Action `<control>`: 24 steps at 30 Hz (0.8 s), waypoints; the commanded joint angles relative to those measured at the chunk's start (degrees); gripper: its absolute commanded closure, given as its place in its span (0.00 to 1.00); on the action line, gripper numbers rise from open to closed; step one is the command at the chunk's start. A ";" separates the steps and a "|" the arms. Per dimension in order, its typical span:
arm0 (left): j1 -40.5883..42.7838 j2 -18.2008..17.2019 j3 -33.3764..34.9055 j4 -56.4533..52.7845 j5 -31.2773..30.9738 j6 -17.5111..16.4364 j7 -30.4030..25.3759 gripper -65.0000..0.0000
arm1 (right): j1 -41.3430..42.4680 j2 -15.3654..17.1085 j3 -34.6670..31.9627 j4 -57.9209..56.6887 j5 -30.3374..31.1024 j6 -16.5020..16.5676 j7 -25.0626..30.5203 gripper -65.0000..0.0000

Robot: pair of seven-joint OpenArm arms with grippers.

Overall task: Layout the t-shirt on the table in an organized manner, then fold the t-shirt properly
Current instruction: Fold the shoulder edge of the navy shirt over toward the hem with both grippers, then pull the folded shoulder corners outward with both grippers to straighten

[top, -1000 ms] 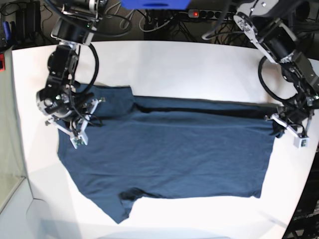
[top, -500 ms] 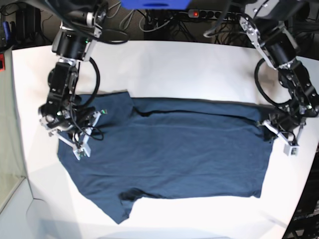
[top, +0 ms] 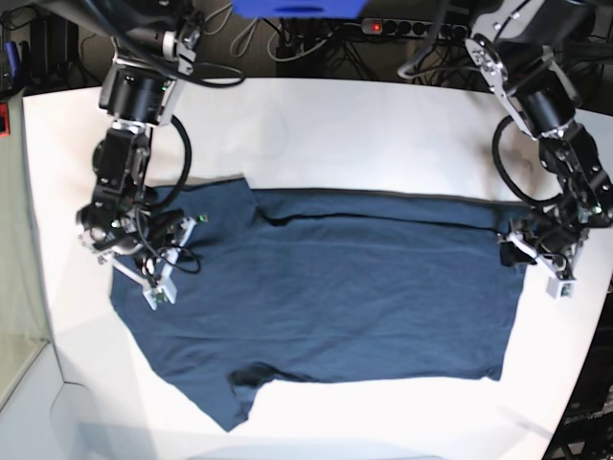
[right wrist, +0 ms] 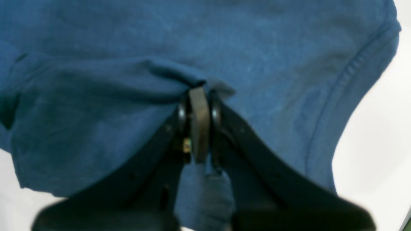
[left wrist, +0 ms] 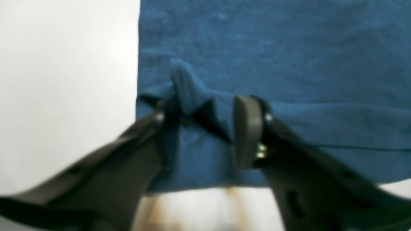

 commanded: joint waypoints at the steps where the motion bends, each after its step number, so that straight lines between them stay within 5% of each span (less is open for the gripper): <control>1: -1.40 -1.86 -0.17 0.85 -0.94 0.10 -1.24 0.53 | 1.37 0.31 -0.07 0.95 0.52 0.17 0.77 1.00; 4: -1.40 -2.21 -1.84 1.29 -1.29 0.10 -1.24 0.52 | 1.37 0.31 -0.07 1.21 0.52 0.17 0.59 0.90; 12: 0.80 -2.39 -11.77 1.47 -1.38 0.10 -0.36 0.51 | -0.65 0.93 0.46 4.37 0.78 0.17 0.59 0.45; 24: 8.18 -2.04 -13.53 1.47 -6.39 0.10 -1.15 0.51 | -9.18 1.19 3.98 15.72 0.87 0.17 1.12 0.43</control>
